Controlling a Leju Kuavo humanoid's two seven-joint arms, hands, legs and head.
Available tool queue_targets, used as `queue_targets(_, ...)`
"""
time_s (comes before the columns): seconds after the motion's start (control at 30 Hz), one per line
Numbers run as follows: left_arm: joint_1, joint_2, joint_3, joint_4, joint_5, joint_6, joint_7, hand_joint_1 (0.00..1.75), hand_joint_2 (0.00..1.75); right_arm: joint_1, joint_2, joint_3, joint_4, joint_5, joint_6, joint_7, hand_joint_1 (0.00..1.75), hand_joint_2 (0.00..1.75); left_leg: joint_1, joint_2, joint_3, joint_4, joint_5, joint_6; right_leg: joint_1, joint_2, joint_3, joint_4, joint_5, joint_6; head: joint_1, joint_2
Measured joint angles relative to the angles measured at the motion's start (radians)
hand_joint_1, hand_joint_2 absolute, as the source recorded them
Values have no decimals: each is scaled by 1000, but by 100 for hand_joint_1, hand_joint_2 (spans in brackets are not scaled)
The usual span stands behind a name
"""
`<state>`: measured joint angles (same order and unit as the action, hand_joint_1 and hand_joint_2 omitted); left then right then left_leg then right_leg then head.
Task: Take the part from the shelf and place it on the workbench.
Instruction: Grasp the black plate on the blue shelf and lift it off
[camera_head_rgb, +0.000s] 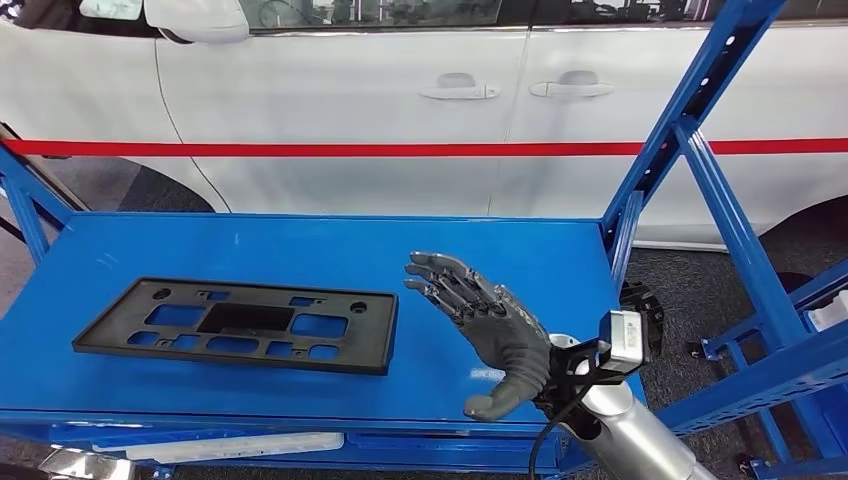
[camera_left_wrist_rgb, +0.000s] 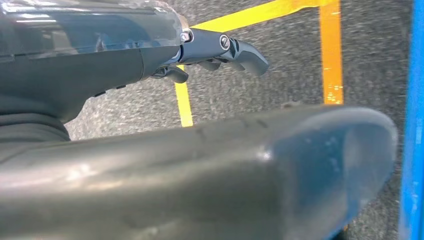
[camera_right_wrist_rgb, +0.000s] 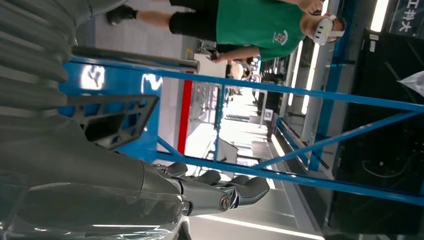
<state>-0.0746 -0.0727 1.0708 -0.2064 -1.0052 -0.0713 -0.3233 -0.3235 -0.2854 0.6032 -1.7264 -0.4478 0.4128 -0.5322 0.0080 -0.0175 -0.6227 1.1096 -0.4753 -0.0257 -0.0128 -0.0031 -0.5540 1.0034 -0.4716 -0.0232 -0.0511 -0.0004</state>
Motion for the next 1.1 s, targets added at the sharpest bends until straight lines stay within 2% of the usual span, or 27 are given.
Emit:
queue_targets(0.03,0,1,1,0,0,0,-1,0,0,2,0,-8,-21,-5,5,7,0,175,1,-6,29,-58,20,5,2,6,-1,3,-2,4,0,0)
queue_targets(0.07,0,1,1,0,0,0,-2,0,0,4,-1,-15,-38,-7,7,10,0,175,2,-11,43,-89,27,10,3,10,-3,6,-3,9,0,0)
queue_targets(0.17,-1,1,2,0,0,0,-3,0,0,14,-2,-31,-75,-9,13,10,0,175,0,-6,46,-100,28,33,4,18,-7,10,-4,23,0,0)
queue_targets(0.2,-2,1,2,0,0,0,-3,0,0,18,-1,-38,-86,-8,18,5,0,175,0,-3,47,-102,30,41,2,17,-11,20,-14,27,0,0)
queue_targets(0.23,-3,1,2,0,0,0,-4,0,0,21,0,-46,-97,-5,24,-3,0,175,2,-1,48,-106,33,47,1,14,-21,46,-32,31,0,0)
queue_targets(0.27,-4,1,2,0,0,-1,-4,0,0,26,2,-56,-110,1,33,-17,0,175,3,2,48,-107,34,52,-1,11,-44,97,-63,34,0,0)
queue_targets(0.33,-4,2,2,0,-1,-1,-4,0,0,41,5,-75,-135,16,58,-49,0,175,1,6,47,-107,34,55,-2,8,-106,234,-126,39,0,0)
queue_targets(0.37,-4,2,2,0,-2,-2,-4,0,0,52,5,-84,-145,25,71,-65,0,175,0,7,47,-107,34,56,-3,8,-131,288,-141,40,0,0)
queue_targets(0.4,-4,2,2,0,-2,-2,-3,0,0,61,5,-90,-153,33,83,-78,0,175,0,9,47,-106,33,56,-3,8,-138,301,-135,40,0,0)
queue_targets(0.43,-4,2,2,0,-2,-2,-3,0,0,69,5,-94,-158,42,94,-91,0,175,-2,11,48,-106,33,56,-2,7,-126,275,-110,37,0,0)
queue_targets(0.5,-4,2,2,0,-2,-3,-3,0,0,78,5,-100,-169,58,110,-113,0,87,-4,13,52,-106,32,55,2,-2,-62,140,-41,24,0,0)
queue_targets(0.53,-4,1,2,0,-2,-3,-3,0,0,80,5,-102,-174,66,115,-121,0,44,-7,15,52,-105,31,53,7,-11,-30,74,-18,16,0,0)
queue_targets(0.57,-4,-1,2,0,-2,-3,-3,0,0,82,5,-104,-179,73,118,-126,0,0,-8,17,51,-105,31,49,12,-18,-11,30,-6,10,0,0)
queue_targets(0.63,-3,-2,3,0,-2,-3,-5,0,0,89,5,-104,-185,90,122,-135,0,0,-9,22,48,-104,35,39,18,-21,-2,4,-1,5,0,0)
queue_targets(0.7,-2,-2,3,0,-3,-3,-8,0,0,97,5,-103,-190,107,122,-141,0,0,-10,25,47,-102,33,29,14,-16,-5,-2,9,2,0,0)
queue_targets(0.73,-2,-2,4,0,-3,-2,-10,0,0,100,5,-102,-191,114,122,-144,0,0,-11,25,40,-85,15,24,10,-16,-6,-7,15,-2,0,0)
queue_targets(0.77,-2,-2,5,0,-3,-2,-11,0,0,101,4,-101,-192,120,120,-147,0,0,-11,24,25,-46,-16,19,6,-16,-9,-12,21,-5,0,0)
queue_targets(0.83,-2,-2,6,0,-6,-2,-13,0,0,102,3,-98,-192,131,113,-153,0,0,-6,23,-23,84,-98,9,5,-15,-18,-13,30,-10,0,0)
queue_targets(0.87,-2,-2,6,0,-7,-2,-13,0,0,103,2,-96,-192,136,107,-155,0,0,-4,23,-44,146,-126,5,5,-14,-24,-10,33,-10,0,0)
queue_targets(0.9,-2,-2,7,0,-9,-2,-14,0,0,103,2,-95,-192,138,102,-155,0,44,-3,23,-51,178,-136,2,5,-13,-31,-8,36,-9,0,0)
queue_targets(0.93,-2,-2,7,0,-10,-2,-14,0,0,104,2,-93,-192,139,97,-155,0,87,-2,23,-39,171,-127,1,5,-11,-37,-4,39,-7,0,0)
queue_targets(0.97,-2,-1,7,0,-10,-2,-14,0,0,104,2,-92,-192,139,94,-154,0,131,-1,22,-6,121,-102,0,4,-9,-42,-1,42,-4,0,0)
queue_targets(1.0,-3,-1,7,0,-10,-2,-14,0,0,104,2,-92,-193,139,92,-154,0,175,0,20,40,46,-73,1,4,-8,-47,3,45,-1,0,0)
queue_targets(1.03,-4,0,7,0,-10,-2,-14,0,0,104,2,-91,-193,139,90,-153,0,175,0,16,81,-25,-51,5,5,-6,-52,8,48,3,0,0)
queue_targets(1.07,-5,0,7,0,-11,-2,-14,0,0,104,2,-90,-194,139,88,-152,0,175,-1,13,108,-77,-36,11,6,-4,-56,12,51,8,0,0)
queue_targets(1.1,-6,0,7,0,-11,-2,-14,0,0,104,2,-90,-196,139,86,-150,0,175,-2,10,120,-104,-30,18,7,-3,-59,14,54,14,0,0)
